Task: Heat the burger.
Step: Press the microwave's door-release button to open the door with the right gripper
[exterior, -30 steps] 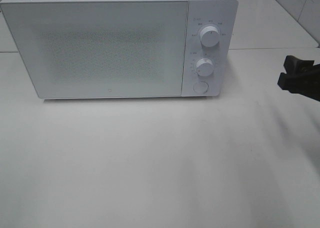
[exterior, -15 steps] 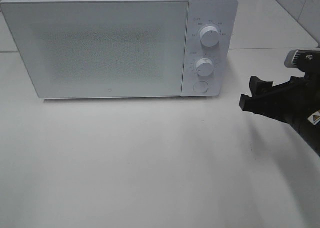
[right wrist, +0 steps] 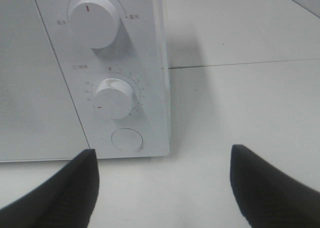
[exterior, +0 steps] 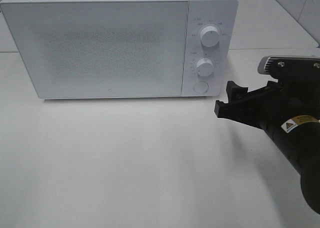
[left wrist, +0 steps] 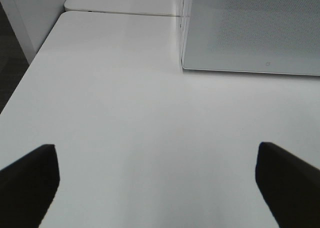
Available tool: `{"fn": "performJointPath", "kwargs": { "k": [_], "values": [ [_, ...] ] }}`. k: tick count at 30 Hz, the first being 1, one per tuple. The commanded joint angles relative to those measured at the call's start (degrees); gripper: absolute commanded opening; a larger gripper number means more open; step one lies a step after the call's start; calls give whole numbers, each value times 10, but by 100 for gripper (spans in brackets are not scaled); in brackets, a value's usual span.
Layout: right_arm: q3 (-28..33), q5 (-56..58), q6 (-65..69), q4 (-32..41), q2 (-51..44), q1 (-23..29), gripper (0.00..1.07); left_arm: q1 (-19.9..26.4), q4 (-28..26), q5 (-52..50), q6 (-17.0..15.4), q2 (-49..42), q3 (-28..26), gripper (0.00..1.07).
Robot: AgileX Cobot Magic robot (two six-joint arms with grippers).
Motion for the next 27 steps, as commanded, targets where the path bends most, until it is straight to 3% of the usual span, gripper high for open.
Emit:
{"fn": "performJointPath", "kwargs": {
  "k": [1, 15, 27],
  "values": [
    [-10, -6, -14, 5, -1, 18, 72, 1, -1, 1, -3, -3, 1, 100],
    [-10, 6, 115, 7, -1, 22, 67, 1, -1, 1, -3, -3, 1, 100],
    [-10, 41, 449, -1, -1, 22, 40, 1, -1, 1, -3, -3, 1, 100]
  ]
}}
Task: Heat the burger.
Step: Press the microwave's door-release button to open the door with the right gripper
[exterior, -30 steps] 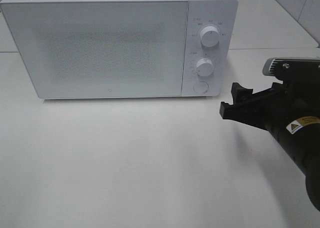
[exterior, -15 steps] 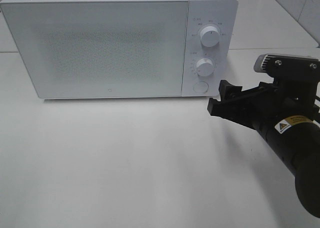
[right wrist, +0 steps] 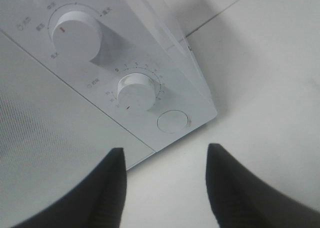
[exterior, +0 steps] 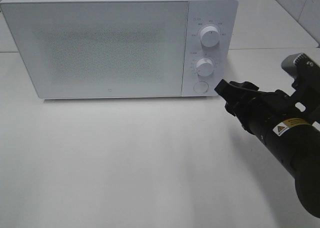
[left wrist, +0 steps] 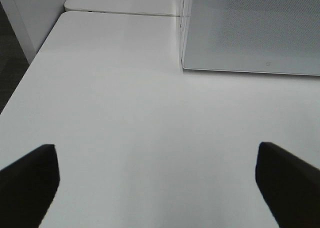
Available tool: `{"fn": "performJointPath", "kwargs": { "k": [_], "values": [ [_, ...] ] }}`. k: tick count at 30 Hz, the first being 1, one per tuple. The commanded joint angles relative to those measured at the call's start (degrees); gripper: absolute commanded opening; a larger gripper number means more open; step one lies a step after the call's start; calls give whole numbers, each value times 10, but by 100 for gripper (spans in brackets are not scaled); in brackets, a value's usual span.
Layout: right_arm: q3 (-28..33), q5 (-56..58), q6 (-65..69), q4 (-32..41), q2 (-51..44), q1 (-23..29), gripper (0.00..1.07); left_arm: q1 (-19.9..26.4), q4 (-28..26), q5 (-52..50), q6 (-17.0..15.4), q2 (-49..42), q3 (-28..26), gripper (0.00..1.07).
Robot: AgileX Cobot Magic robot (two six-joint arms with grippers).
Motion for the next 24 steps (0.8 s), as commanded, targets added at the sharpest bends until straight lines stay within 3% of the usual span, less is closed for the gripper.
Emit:
{"fn": "performJointPath", "kwargs": {
  "k": [1, 17, 24],
  "values": [
    [-2, 4, 101, -10, -1, 3, 34, 1, -1, 1, -3, -3, 1, 100],
    [-2, 4, 415, -41, -1, 3, 0, 1, -1, 1, -3, -3, 1, 100],
    [-2, 19, 459, -37, -1, 3, 0, 1, -1, 1, -3, -3, 1, 100]
  ]
}}
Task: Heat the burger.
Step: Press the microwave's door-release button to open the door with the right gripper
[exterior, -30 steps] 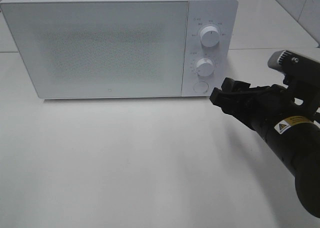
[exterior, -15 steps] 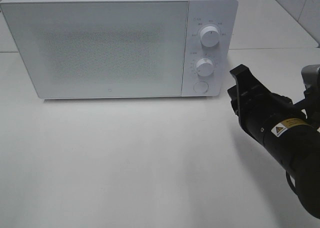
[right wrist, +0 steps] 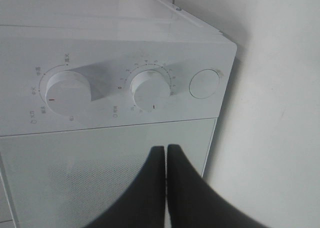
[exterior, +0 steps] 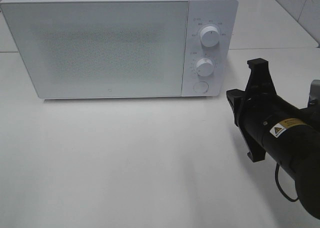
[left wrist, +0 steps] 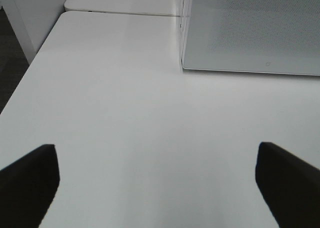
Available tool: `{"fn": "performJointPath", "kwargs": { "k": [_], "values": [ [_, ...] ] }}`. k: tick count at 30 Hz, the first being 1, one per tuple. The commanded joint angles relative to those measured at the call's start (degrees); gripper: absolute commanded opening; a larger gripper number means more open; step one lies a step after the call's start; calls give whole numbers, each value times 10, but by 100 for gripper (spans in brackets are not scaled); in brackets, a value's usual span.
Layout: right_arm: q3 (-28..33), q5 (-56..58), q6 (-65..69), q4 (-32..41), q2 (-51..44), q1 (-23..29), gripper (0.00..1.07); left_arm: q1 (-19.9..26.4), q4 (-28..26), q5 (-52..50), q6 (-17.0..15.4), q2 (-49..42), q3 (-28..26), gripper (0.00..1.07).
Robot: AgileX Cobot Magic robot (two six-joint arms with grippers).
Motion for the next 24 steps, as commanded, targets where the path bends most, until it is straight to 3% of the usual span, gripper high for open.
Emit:
{"fn": "performJointPath", "kwargs": {
  "k": [1, 24],
  "values": [
    [-2, 14, 23, -3, 4, 3, 0, 1, -1, 1, -3, -3, 1, 100],
    [-117, 40, 71, -17, 133, 1, 0, 1, -1, 1, -3, -3, 1, 100]
  ]
}}
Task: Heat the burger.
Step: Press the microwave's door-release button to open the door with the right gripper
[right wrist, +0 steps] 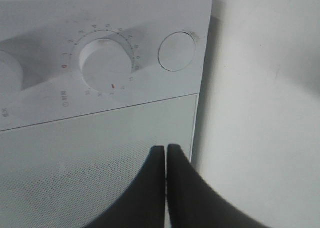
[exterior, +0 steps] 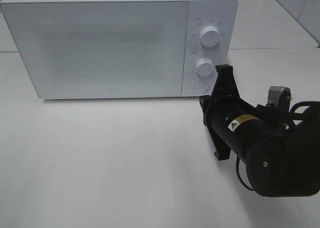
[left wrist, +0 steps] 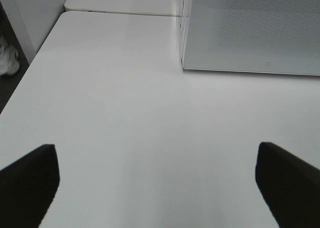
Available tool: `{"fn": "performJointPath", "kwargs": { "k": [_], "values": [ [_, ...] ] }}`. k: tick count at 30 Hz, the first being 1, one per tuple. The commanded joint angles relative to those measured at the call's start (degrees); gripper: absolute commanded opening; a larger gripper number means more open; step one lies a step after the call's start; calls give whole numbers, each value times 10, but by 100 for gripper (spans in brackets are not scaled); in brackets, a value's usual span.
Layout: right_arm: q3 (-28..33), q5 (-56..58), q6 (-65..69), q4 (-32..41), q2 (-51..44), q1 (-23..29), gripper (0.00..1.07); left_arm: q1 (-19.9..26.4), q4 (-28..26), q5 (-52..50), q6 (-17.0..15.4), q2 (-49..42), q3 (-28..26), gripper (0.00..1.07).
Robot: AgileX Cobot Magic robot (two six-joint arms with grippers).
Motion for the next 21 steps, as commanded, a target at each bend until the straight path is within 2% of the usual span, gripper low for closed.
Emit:
{"fn": "performJointPath", "kwargs": {
  "k": [1, 21],
  "values": [
    [-14, 10, 2, -1, 11, 1, 0, 1, -1, 1, -3, -3, 1, 100],
    [-113, 59, -6, 21, 74, -74, 0, 1, -1, 1, -3, -3, 1, 100]
  ]
}}
